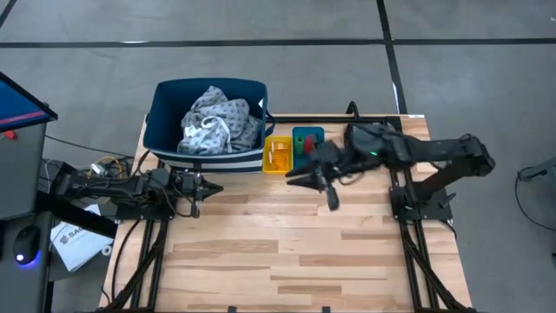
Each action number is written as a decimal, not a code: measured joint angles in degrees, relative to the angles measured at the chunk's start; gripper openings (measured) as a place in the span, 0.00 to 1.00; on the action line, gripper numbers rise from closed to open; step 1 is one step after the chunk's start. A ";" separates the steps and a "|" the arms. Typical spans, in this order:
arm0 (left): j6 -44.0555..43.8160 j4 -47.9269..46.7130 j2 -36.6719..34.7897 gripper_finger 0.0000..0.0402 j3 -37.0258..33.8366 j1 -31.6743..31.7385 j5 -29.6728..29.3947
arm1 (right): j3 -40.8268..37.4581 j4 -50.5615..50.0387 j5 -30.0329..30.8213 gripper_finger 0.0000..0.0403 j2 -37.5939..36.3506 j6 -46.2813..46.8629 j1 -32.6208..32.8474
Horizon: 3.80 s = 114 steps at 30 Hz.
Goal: Pick & place medical supplies in basket/bin
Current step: Return to Home Position
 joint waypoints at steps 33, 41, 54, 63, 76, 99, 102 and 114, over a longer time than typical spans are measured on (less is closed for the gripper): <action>0.00 0.33 0.92 0.04 0.00 -0.02 0.05 | -63.03 -0.89 4.69 0.19 -70.58 -2.20 -3.15; 0.00 0.31 0.92 0.04 0.00 -0.02 0.03 | -70.16 1.58 4.98 0.19 -78.74 -3.04 -4.45; 0.00 0.33 0.94 0.04 0.00 -0.02 0.03 | -80.23 7.59 4.73 0.19 -78.75 -4.01 -6.84; 0.00 0.38 0.96 0.04 0.00 -0.02 0.03 | -83.34 8.30 4.71 0.19 -77.48 -2.60 -6.89; 0.00 0.55 0.96 0.04 -0.01 -0.02 0.03 | -83.36 8.21 4.71 0.19 -73.25 -2.58 -7.00; 0.00 0.55 0.96 0.04 -0.02 -0.02 0.03 | -83.38 8.12 4.71 0.19 -73.39 -2.58 -7.00; 0.00 0.55 0.96 0.04 -0.02 -0.02 0.03 | -83.38 8.12 4.71 0.19 -73.39 -2.58 -7.00; 0.00 0.55 0.96 0.04 -0.01 -0.02 0.03 | -83.41 8.10 4.72 0.19 -73.39 -2.58 -7.00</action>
